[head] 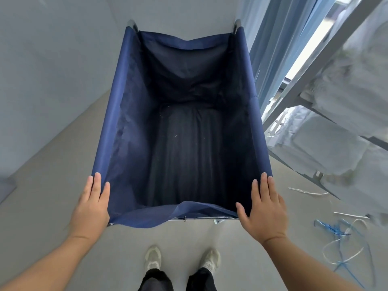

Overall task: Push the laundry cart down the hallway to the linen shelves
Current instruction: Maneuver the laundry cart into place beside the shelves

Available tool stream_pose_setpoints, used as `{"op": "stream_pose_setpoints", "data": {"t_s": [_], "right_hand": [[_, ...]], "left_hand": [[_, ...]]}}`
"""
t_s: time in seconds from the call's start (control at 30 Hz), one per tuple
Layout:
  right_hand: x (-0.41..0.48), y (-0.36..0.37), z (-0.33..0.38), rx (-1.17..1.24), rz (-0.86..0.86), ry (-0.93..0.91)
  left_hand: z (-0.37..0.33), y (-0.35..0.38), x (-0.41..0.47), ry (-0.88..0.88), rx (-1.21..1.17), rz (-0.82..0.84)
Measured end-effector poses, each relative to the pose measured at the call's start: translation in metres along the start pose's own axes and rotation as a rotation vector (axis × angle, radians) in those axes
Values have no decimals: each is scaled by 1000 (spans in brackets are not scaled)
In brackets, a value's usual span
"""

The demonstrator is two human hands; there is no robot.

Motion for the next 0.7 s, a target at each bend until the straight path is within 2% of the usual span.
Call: {"op": "stream_pose_setpoints", "data": {"t_s": [0.2, 0.53, 0.7], "right_hand": [[2, -2, -15, -18, 3, -13], [-11, 1, -19, -17, 4, -39], [-26, 5, -27, -30, -8, -67]], "left_hand": [[-11, 3, -1, -24, -13, 45], [-13, 14, -21, 17, 57, -26], [-21, 22, -45, -50, -3, -41]]}}
Point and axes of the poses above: each hand's wrist, its own x-axis towards the middle knuckle, its own y-axis out of the palm, z = x × y, the point moved 3 cm from there along x, towards the middle knuckle, and after that the axes turned 7 degrees about z, right-handed, at the moved point
